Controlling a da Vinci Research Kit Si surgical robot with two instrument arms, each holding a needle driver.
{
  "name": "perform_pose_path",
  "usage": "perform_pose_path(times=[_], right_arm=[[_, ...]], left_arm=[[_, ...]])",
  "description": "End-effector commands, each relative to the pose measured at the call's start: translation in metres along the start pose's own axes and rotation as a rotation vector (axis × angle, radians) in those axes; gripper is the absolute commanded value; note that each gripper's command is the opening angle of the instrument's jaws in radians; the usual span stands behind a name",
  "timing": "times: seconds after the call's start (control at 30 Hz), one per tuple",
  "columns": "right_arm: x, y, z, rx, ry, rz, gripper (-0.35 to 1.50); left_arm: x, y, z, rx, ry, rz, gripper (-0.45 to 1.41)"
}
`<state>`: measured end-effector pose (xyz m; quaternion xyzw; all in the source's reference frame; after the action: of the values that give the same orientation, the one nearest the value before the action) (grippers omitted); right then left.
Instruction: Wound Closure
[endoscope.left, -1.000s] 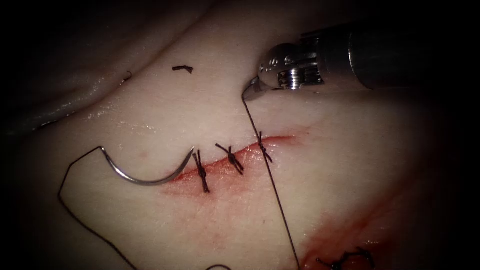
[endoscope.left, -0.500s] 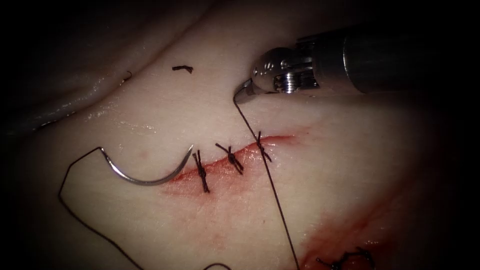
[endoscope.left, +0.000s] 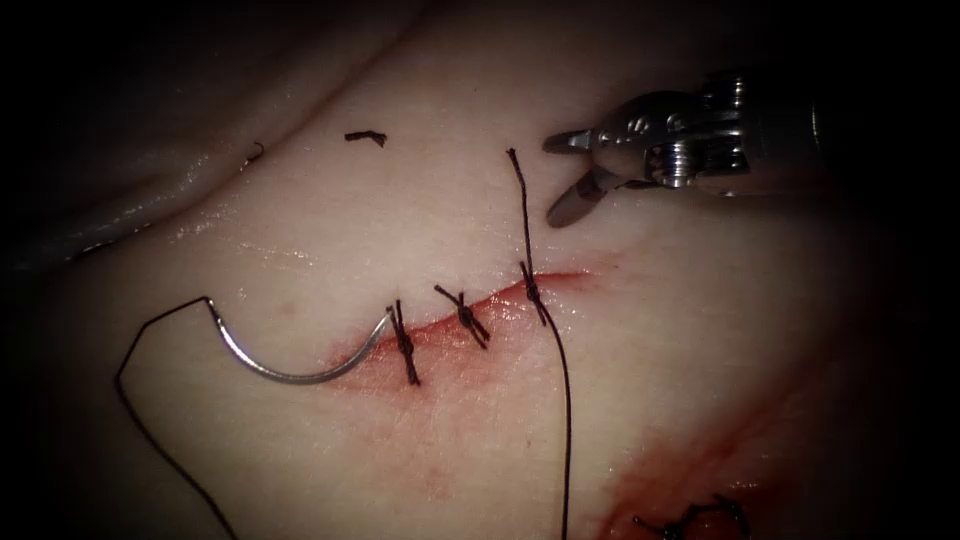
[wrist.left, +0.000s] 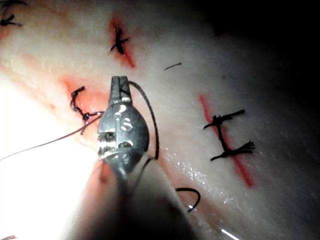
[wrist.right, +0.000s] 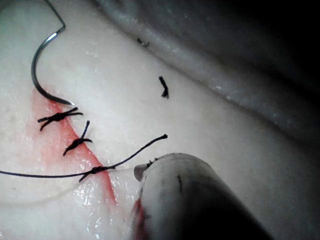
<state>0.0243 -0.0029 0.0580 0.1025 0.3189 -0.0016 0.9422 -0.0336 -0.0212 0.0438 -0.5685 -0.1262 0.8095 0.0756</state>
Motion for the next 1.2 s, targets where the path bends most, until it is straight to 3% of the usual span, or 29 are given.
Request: perform_pose_path(times=[0.03, 0.43, 0.47, 0.57, 0.7, 0.77, 0.8, 0.83, 0.87, 1.2], right_arm=[[-0.0009, -0.0002, -0.0001, -0.026, 0.012, 0.015, 1.32], [-0.0045, -0.0049, -0.005, -0.146, 0.17, 0.141, 1.42], [-0.0044, -0.0058, -0.0052, -0.142, 0.23, 0.146, 1.32], [-0.0041, -0.0064, -0.0052, -0.138, 0.295, 0.164, 1.18], [-0.0029, -0.0077, -0.0046, -0.104, 0.435, 0.17, 0.79], [-0.0023, -0.0083, -0.004, -0.097, 0.474, 0.151, 0.41], [-0.0017, -0.009, -0.0033, -0.082, 0.503, 0.14, -0.16], [-0.0017, -0.009, -0.0033, -0.082, 0.503, 0.14, -0.16], [-0.0015, -0.0093, -0.0029, -0.072, 0.516, 0.133, -0.35], [0.0007, -0.0119, 0.0022, -0.004, 0.599, 0.109, -0.35]], left_arm=[[-0.0003, -0.0001, 0.0001, 0.008, 0.001, 0.001, -0.45], [0.0029, -0.008, -0.0044, 0.099, -0.035, 0.072, -0.45], [0.0034, -0.0093, -0.0047, 0.106, -0.038, 0.085, -0.45], [0.0037, -0.0105, -0.0049, 0.115, -0.038, 0.089, -0.45], [0.0038, -0.0128, -0.0053, 0.133, -0.042, 0.097, -0.45], [0.0036, -0.0139, -0.0055, 0.14, -0.04, 0.101, -0.45], [0.0032, -0.0149, -0.0057, 0.145, -0.043, 0.102, -0.45], [0.0032, -0.0149, -0.0057, 0.145, -0.043, 0.102, -0.45], [0.0031, -0.0153, -0.0058, 0.151, -0.042, 0.1, -0.45], [0.0012, -0.0202, -0.0071, 0.131, 0.091, 0.109, -0.45]])
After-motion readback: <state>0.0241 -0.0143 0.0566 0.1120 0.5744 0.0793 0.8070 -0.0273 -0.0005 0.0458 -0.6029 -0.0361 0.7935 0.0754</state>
